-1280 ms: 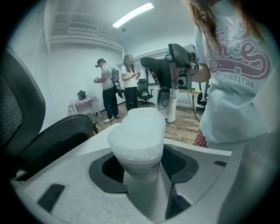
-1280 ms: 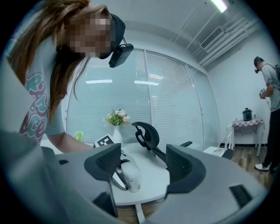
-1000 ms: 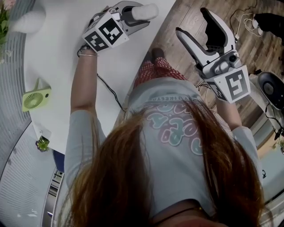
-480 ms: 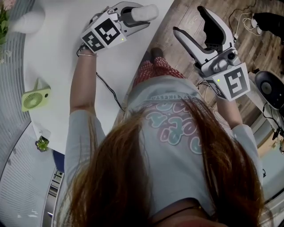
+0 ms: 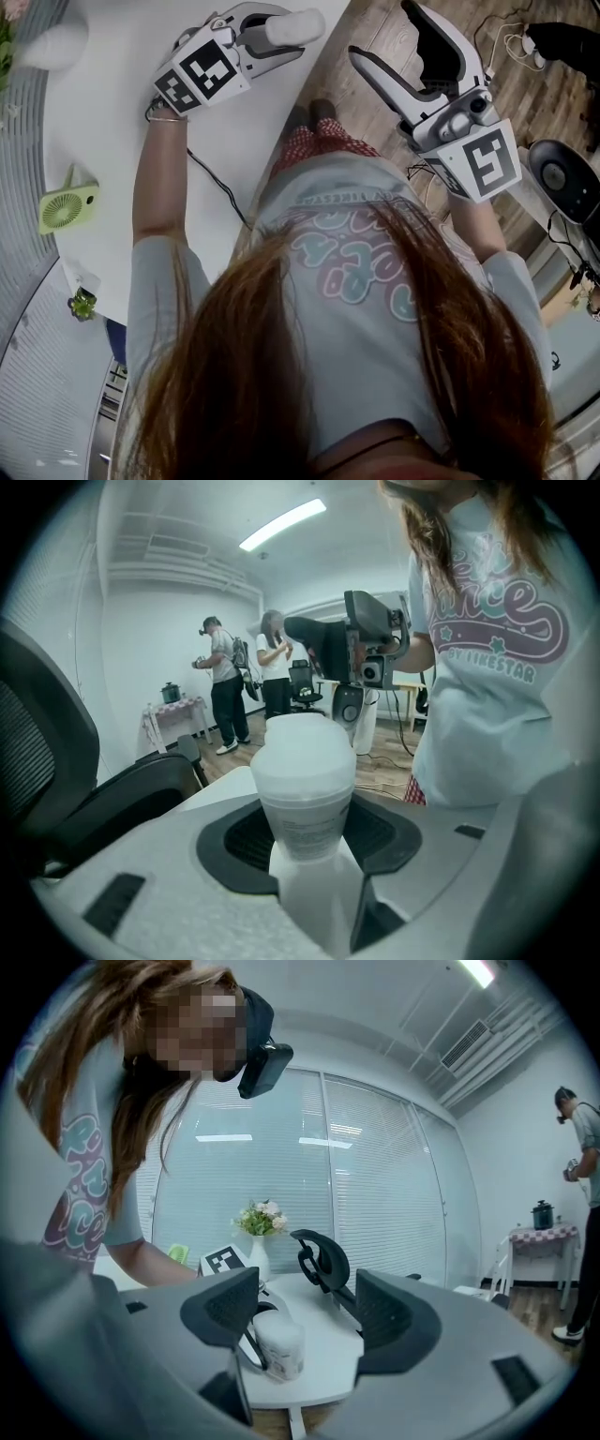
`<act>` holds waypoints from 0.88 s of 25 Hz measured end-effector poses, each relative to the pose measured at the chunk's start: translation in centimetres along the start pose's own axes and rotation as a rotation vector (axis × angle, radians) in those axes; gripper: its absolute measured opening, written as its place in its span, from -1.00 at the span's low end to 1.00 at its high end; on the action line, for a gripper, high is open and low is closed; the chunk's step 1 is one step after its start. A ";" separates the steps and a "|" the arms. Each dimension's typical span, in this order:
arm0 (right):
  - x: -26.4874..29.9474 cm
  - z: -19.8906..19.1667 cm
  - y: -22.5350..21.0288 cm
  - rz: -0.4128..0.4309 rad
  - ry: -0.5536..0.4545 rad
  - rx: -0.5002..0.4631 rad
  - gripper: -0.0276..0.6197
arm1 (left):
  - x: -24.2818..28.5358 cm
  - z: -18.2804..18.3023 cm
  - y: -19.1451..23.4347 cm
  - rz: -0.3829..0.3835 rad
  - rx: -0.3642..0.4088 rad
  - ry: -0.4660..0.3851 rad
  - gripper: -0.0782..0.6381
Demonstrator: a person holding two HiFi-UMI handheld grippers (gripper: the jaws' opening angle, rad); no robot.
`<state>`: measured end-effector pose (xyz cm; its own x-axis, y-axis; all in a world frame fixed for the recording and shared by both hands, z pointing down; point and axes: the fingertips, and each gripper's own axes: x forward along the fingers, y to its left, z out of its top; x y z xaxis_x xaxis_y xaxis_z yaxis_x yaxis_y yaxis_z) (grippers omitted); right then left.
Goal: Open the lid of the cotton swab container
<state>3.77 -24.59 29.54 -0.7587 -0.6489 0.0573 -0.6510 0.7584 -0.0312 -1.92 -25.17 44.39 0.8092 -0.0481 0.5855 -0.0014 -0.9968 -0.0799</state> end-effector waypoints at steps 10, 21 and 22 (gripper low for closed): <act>-0.6 0.9 1.7 0.046 -0.015 -0.025 0.04 | -1.9 2.4 -1.5 -0.001 0.030 -0.019 -0.24; 0.0 1.4 3.2 0.158 -0.015 -0.051 0.04 | -3.7 6.3 -3.0 -0.045 0.029 -0.153 -0.25; 0.1 1.6 3.4 0.174 -0.019 -0.056 0.05 | -3.8 6.7 -3.1 -0.052 0.031 -0.157 -0.25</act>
<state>1.50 -22.17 27.81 -0.8604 -0.5082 0.0374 -0.5080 0.8612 0.0167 -1.08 -21.44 37.01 0.8895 0.0168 0.4566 0.0594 -0.9951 -0.0792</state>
